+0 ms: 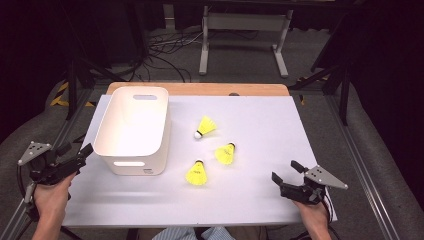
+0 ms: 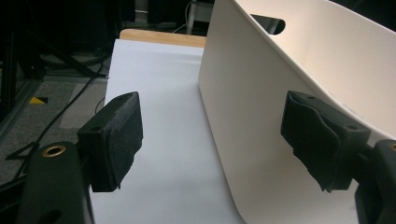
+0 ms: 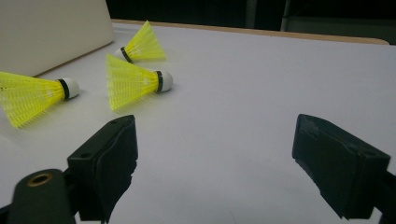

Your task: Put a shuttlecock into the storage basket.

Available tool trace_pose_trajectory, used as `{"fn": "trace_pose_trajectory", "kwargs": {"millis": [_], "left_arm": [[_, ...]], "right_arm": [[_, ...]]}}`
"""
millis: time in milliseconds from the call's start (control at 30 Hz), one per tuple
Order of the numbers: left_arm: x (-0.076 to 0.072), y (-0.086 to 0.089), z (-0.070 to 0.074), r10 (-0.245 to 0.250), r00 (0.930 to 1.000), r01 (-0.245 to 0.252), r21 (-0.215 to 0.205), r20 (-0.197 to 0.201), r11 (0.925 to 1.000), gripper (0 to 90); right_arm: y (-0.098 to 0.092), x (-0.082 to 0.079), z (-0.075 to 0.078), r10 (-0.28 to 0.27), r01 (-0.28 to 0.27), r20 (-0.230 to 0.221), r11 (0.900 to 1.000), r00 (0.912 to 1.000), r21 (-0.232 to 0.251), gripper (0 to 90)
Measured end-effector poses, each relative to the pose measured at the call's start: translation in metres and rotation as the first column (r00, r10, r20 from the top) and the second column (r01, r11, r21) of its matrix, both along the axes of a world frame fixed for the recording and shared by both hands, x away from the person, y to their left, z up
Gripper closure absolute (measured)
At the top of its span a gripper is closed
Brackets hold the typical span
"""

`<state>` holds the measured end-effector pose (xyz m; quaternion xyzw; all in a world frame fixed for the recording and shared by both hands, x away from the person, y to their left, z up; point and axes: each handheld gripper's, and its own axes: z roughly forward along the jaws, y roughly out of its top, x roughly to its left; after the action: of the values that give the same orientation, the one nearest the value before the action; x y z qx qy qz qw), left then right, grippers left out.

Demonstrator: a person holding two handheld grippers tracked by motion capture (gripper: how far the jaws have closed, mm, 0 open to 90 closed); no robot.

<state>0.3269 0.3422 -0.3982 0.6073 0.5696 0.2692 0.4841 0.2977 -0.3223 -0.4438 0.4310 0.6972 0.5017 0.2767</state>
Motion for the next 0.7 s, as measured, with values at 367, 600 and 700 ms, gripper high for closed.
{"fn": "trace_pose_trajectory", "kwargs": {"millis": [367,600,700], "left_arm": [[0.003,-0.003,0.01,-0.005,1.0,0.005,0.013,-0.005,0.9999,22.4],[0.005,-0.006,0.017,-0.004,1.0,0.004,0.014,0.0,0.9999,22.6],[0.005,-0.006,0.02,-0.004,1.0,0.004,0.019,-0.004,0.9998,22.8]], "right_arm": [[0.0,0.0,0.0,0.002,-0.002,0.002,1.0,1.0,-0.002,14.5],[0.0,0.0,0.0,0.003,-0.003,0.002,1.0,1.0,-0.001,14.5],[0.001,0.0,0.0,0.002,-0.002,0.002,1.0,1.0,-0.001,14.5]]}}
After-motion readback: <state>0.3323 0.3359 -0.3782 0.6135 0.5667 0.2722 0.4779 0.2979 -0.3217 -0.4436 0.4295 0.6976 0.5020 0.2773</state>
